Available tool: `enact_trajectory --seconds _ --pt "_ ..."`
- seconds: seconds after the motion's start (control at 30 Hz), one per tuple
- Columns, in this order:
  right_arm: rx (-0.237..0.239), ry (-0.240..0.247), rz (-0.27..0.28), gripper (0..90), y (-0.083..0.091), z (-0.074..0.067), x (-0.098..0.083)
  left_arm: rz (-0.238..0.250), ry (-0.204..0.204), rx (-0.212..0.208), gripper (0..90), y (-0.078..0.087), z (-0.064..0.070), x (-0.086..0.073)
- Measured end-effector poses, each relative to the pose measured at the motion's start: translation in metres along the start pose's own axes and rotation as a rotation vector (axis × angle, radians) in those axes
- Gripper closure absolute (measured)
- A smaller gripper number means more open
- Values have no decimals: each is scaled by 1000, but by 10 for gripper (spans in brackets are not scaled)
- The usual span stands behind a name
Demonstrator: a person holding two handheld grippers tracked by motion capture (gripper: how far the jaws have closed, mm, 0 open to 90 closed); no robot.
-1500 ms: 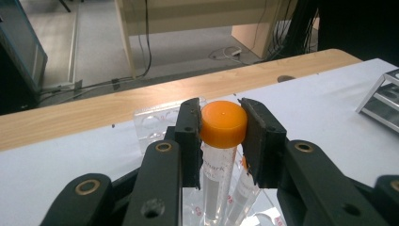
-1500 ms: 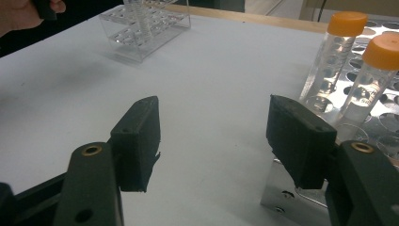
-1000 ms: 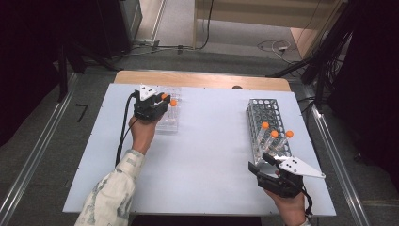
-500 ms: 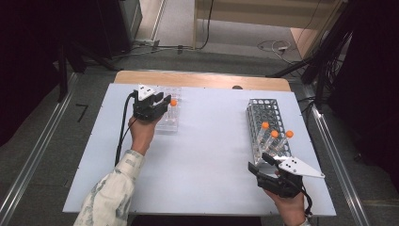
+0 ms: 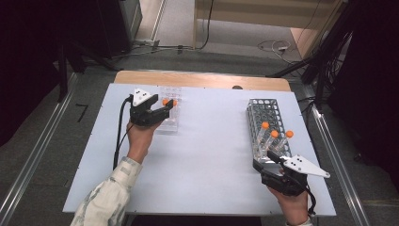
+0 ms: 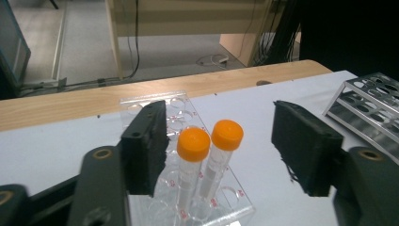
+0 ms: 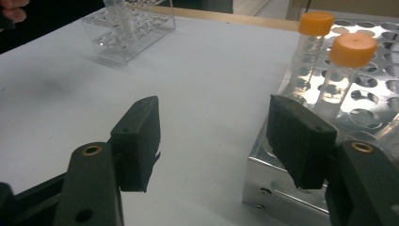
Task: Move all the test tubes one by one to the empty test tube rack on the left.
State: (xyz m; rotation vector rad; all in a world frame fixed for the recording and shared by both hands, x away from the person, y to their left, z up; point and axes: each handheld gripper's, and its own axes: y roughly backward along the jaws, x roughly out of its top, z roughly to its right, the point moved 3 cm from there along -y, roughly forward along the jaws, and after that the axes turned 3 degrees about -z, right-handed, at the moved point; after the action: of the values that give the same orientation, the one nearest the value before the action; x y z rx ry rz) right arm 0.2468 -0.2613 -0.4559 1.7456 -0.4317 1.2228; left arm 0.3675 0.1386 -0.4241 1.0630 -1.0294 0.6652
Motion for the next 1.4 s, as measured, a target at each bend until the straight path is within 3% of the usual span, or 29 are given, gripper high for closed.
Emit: enact_trajectory --seconds 0.2,0.4,0.63,0.93,1.07,1.4 --pt "-58 -13 16 340 3 13 2 0 15 -29 236 13 6 -12" --pt "-131 -40 28 339 7 33 2 22 3 -43 218 28 12 -22" --pt "-202 -68 33 364 5 54 2 16 -6 -74 212 41 22 -36" --pt "-274 -99 16 385 -9 80 1 -37 -32 -102 182 47 28 -53" --pt "-292 -88 3 433 -17 89 0 -49 -35 -105 174 48 31 -59" --pt "-299 -70 -1 566 -27 93 1 -59 -36 -104 175 47 32 -62"
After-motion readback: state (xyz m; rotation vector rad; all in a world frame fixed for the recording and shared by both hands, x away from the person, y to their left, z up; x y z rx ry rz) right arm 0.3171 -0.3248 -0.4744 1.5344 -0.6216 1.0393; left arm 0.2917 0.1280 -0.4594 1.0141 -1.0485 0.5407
